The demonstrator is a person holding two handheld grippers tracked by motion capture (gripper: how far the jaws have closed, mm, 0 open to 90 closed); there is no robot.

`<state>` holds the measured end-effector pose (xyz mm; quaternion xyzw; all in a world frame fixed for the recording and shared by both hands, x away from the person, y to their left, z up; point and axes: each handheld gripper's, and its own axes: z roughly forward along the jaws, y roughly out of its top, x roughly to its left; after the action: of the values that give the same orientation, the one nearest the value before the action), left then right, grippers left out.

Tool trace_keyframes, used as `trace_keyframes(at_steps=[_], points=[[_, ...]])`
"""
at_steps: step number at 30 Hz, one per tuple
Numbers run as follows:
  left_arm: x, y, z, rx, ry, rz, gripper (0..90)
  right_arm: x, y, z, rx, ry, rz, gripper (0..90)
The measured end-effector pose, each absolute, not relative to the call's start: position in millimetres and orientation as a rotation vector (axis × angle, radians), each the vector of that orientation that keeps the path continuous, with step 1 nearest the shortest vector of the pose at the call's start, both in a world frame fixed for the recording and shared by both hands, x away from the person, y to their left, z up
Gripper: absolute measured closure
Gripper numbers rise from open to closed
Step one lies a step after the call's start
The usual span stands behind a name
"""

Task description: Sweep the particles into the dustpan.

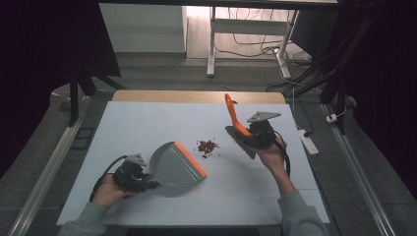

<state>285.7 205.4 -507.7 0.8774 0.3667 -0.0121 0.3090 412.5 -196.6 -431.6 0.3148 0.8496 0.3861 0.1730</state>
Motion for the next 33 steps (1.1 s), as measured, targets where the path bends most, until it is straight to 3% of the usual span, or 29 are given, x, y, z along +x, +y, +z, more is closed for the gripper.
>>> trace_keyframes(at_steps=[17,33], points=[[288.5,199.3,-508.5,2.325,0.957,-0.052,61.5,466.7,-161.7,-445.8,0.978,2.421,0.99,70.4],[290.9,196.7,-508.8,2.323,0.959,-0.067,61.5,487.5,-135.4,-467.2,0.957,2.479,0.905,70.4]])
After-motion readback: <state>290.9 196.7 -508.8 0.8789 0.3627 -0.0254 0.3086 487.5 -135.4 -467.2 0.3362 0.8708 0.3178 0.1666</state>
